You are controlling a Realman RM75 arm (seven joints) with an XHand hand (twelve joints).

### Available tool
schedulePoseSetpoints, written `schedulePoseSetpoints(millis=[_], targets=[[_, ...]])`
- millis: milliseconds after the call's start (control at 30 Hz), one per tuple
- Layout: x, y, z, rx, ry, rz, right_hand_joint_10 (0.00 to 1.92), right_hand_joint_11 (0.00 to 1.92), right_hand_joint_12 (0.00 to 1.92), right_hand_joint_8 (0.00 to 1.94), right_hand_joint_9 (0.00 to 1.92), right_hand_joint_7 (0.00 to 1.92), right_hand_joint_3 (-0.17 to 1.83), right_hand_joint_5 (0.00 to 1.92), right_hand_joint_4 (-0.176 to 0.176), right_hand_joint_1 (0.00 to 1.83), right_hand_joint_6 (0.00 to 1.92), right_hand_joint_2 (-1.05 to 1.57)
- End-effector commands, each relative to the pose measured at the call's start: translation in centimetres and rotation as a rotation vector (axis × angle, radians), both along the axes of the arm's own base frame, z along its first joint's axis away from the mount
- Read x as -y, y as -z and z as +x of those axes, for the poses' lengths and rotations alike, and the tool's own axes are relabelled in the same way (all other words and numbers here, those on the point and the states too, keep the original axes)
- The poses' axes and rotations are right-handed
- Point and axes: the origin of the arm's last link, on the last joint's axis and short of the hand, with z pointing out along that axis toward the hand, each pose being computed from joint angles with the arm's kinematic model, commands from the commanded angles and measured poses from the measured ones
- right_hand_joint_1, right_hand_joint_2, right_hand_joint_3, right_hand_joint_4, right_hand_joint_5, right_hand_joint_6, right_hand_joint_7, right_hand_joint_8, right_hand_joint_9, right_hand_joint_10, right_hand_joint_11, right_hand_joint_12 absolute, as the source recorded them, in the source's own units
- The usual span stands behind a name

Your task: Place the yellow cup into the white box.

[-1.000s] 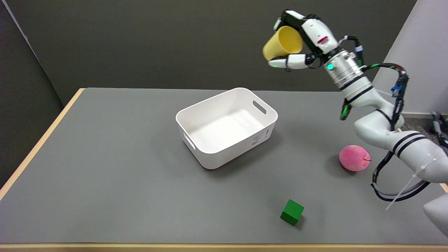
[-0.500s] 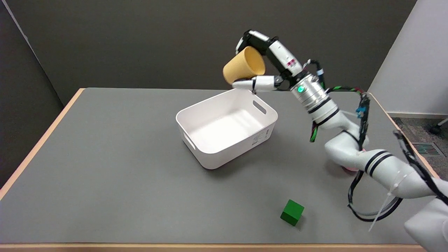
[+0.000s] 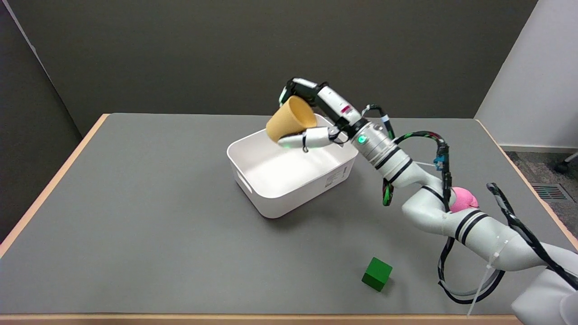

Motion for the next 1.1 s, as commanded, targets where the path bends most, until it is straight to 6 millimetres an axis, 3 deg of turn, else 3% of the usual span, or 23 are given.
schedulePoseSetpoints(millis=[33,67,100,133,167,233,300,400,467,600,800,967,1100], targets=[[1.4,3.3,-2.8,-0.292,0.129,-0.001,1.41,0.81,1.54,1.28,0.77,0.80,0.10,0.53,-0.168,1.34,1.63,1.20],[1.4,3.3,-2.6,-0.309,0.115,-0.004,1.32,0.71,1.61,1.36,0.73,0.76,0.20,0.48,0.001,1.32,1.45,1.14],[1.4,3.3,-2.3,-0.326,0.097,-0.010,1.24,0.63,1.67,1.43,0.68,0.73,0.29,0.44,0.139,1.32,1.30,1.10],[1.4,3.4,-2.1,-0.352,0.076,-0.013,1.17,0.55,1.63,1.12,0.62,0.67,0.59,0.40,0.143,1.19,1.11,0.96],[1.4,3.5,-1.5,-0.409,0.033,-0.024,1.10,0.47,1.57,0.77,0.55,0.61,0.90,0.35,0.124,1.06,0.92,0.82],[1.3,3.9,-0.6,-0.490,-0.027,-0.038,0.99,0.40,1.52,0.57,0.47,0.52,0.96,0.33,0.106,1.03,0.75,0.77],[1.3,4.1,0.0,-0.544,-0.059,-0.061,0.69,0.12,1.23,0.34,0.17,0.24,1.00,0.18,0.084,0.77,0.47,0.65],[1.4,3.8,0.2,-0.549,-0.055,-0.082,0.38,0.00,1.06,0.11,0.01,0.04,0.95,0.06,0.080,0.65,0.33,0.57],[1.4,3.6,0.2,-0.543,-0.052,-0.090,0.19,0.00,0.98,0.05,0.00,0.00,0.92,0.03,0.077,0.62,0.27,0.55],[1.4,3.3,0.4,-0.526,-0.053,-0.099,0.00,0.00,0.82,0.00,0.00,0.00,0.89,0.02,0.064,0.50,0.11,0.52],[1.1,1.7,2.1,-0.361,-0.066,-0.134,0.00,0.00,0.69,0.00,0.00,0.00,0.88,0.01,0.063,0.45,0.08,0.52],[-0.7,-1.2,3.8,0.026,-0.156,-0.146,0.00,0.00,0.55,0.00,0.00,0.00,0.90,0.00,0.048,0.40,0.08,0.55],[-3.7,-5.4,2.3,0.425,-0.248,-0.232,0.11,0.00,0.66,0.02,0.00,0.00,0.87,0.00,0.054,0.31,0.10,0.61]])
